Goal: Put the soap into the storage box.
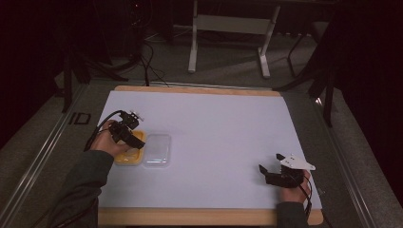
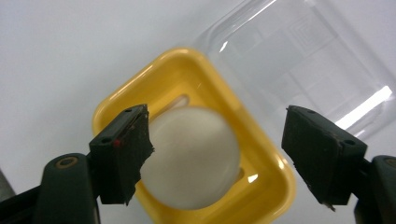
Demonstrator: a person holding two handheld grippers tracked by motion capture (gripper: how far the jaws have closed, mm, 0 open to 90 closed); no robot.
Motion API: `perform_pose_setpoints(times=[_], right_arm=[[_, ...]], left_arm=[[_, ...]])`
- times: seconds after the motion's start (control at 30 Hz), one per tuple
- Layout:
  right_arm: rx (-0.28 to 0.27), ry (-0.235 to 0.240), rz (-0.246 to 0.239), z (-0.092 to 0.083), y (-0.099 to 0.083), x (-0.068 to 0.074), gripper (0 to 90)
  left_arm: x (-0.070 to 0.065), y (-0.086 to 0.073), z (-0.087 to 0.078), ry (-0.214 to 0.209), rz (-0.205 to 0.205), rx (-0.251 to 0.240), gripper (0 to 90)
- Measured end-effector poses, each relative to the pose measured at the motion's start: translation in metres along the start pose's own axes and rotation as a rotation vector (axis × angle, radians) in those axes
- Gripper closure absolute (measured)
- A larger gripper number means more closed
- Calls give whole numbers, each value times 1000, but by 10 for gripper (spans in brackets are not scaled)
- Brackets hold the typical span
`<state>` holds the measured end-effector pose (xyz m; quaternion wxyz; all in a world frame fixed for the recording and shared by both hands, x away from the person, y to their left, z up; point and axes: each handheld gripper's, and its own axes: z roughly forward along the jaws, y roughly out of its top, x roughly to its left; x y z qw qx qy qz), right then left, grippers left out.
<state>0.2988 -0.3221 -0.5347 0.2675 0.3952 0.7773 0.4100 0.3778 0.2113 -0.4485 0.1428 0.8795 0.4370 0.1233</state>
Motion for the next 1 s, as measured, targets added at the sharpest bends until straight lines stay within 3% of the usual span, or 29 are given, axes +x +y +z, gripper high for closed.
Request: perform_pose_setpoints(times=[0.23,0.6,0.87,0.97,1.0], right_arm=[[16,-2,1,1,1,1,148],[23,-2,0,2,1,0,148],[60,-2,-2,6,2,1,148],[77,8,0,7,3,0,148],[87,13,4,9,3,-1,148]], left_arm=[[-18,1,-5,-15,91,-62,273],[-50,0,-4,-25,211,-92,277],[-69,-10,1,-44,241,-128,271],[-83,-22,3,-58,248,-189,275],[-83,-22,3,-58,248,-189,275]])
